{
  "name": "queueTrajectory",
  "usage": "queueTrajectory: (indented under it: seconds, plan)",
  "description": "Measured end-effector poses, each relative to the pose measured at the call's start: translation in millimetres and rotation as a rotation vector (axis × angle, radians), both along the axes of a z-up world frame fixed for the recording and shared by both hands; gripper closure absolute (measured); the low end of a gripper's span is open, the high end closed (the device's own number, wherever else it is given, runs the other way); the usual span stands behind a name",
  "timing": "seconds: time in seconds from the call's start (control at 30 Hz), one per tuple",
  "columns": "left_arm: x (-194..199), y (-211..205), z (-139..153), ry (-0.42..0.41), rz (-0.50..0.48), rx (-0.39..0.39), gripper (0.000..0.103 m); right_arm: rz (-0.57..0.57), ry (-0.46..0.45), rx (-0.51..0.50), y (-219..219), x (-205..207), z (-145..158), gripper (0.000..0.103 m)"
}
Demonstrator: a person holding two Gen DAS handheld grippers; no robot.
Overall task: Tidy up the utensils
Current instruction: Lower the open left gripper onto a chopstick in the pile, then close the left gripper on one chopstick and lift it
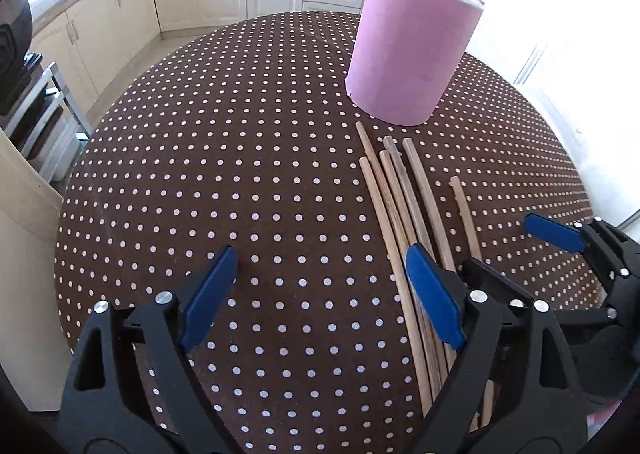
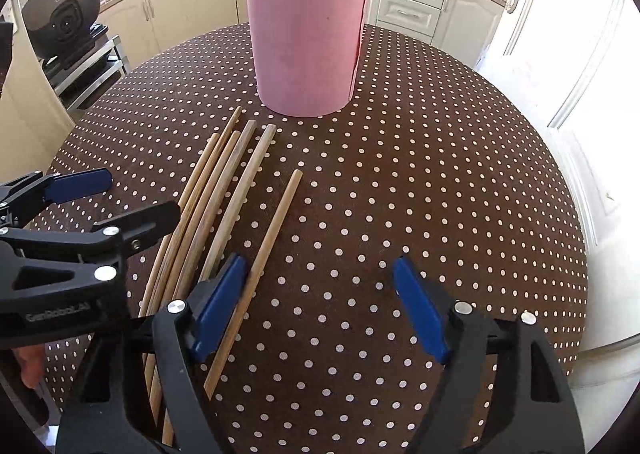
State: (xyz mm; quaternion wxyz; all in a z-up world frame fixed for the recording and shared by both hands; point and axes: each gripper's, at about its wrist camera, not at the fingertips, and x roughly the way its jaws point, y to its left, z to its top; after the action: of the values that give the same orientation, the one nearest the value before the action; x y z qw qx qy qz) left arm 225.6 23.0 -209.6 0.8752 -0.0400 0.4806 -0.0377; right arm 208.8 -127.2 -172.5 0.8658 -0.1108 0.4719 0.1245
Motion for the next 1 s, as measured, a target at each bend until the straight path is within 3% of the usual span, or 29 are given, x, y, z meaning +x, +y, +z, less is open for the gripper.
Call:
queueTrajectory:
  seconds: [0.1,0.4,0.5,0.57,0.7,0.8,0.87,0.93,1.0]
  plan:
    - [3.7,-7.8,-1.8,0.006,0.007,0.027,0.018,0.005,0.002,0.0,-3.3,1.0,0.9,0.029]
    - [38.8,-15.5,-4.1,0.123,0.098,0.045,0.017,0.008,-0.004,-0.001,-5.0,-0.7,2.9,0.029]
    - [42.6,-21.8,-5.9,0.154,0.065,0.06,0.018,0.01,0.001,0.002,-7.7,-2.2,3.3,0.029]
    - [41.4,-27.8,-7.6,0.171,0.032,0.112,0.018,0.011,0.001,0.003,-9.6,-3.8,3.3,0.029]
    - [33.1,-25.1,-7.0,0.196,0.037,0.093,0.02,0.011,0.001,0.01,-13.4,-4.9,3.4,0.029]
    - [28.0,-23.6,-6.3,0.166,0.064,0.093,0.028,0.009,0.001,0.005,-12.9,-4.0,4.0,0.029]
    - [22.5,-25.9,-4.8,0.137,0.053,0.095,0.046,0.01,0.0,0.007,-12.0,-2.7,4.4,0.03]
    - [17.3,-28.8,-0.6,0.108,0.028,0.084,0.065,0.019,-0.002,0.021,-11.5,-1.0,5.5,0.038]
    - [16.1,-29.4,-1.3,0.084,0.018,0.066,0.071,0.027,-0.003,0.025,-9.0,0.8,7.3,0.047]
